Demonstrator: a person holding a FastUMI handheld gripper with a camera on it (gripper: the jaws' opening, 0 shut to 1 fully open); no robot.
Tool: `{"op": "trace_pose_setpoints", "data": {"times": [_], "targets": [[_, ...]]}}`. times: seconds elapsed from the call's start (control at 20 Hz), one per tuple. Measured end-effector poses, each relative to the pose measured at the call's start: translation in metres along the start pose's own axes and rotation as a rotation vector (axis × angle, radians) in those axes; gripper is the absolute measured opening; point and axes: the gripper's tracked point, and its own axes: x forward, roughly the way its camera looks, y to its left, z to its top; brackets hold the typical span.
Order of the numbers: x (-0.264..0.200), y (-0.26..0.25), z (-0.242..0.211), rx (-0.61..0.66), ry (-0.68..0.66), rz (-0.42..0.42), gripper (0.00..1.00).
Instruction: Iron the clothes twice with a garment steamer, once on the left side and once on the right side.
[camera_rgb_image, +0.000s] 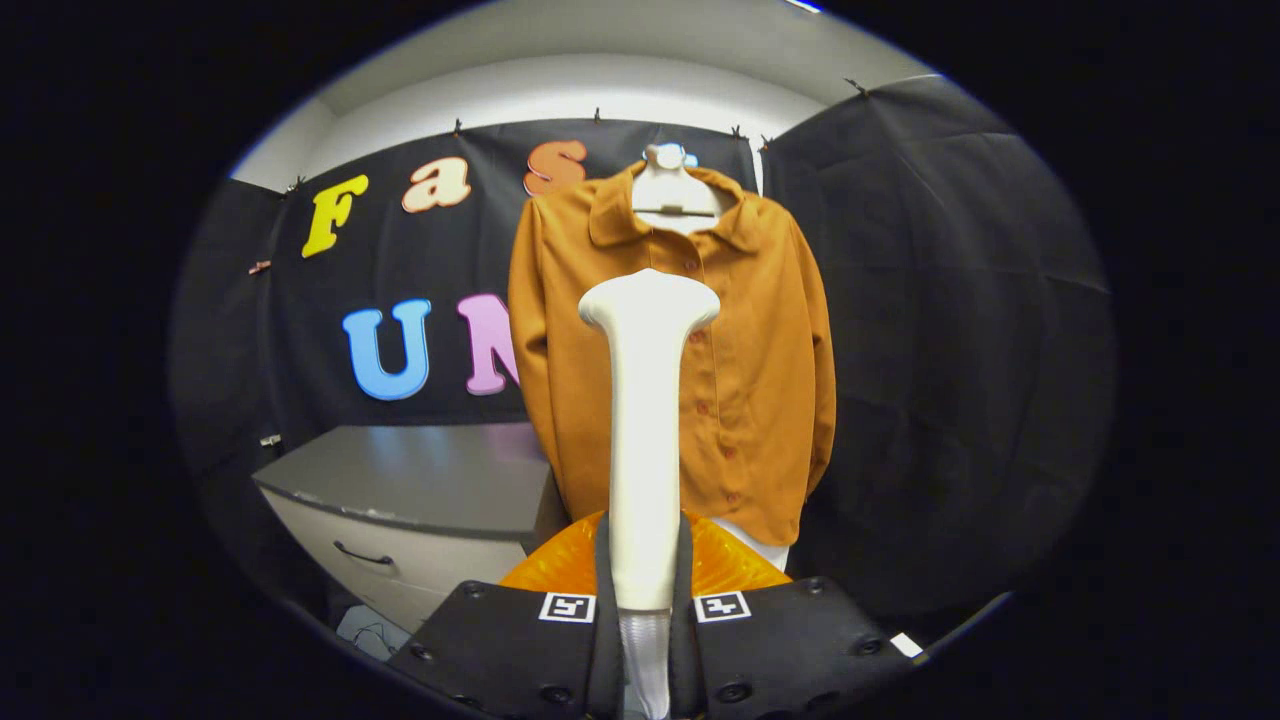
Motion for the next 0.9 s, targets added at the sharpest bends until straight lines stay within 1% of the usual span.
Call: {"op": "trace_pose_setpoints", "data": {"times": [0.25, 0.45, 0.6, 0.7, 0.9], "targets": [[0.003, -0.018, 0.097, 0.004, -0.18, -0.007, 0.21], [0.019, -0.037, 0.138, 0.007, -0.246, -0.004, 0.21], [0.036, -0.052, 0.156, -0.006, -0.277, -0.005, 0.21], [0.05, -0.058, 0.161, -0.003, -0.285, 0.007, 0.21], [0.083, -0.083, 0.149, 0.025, -0.266, -0.015, 0.21]]}}
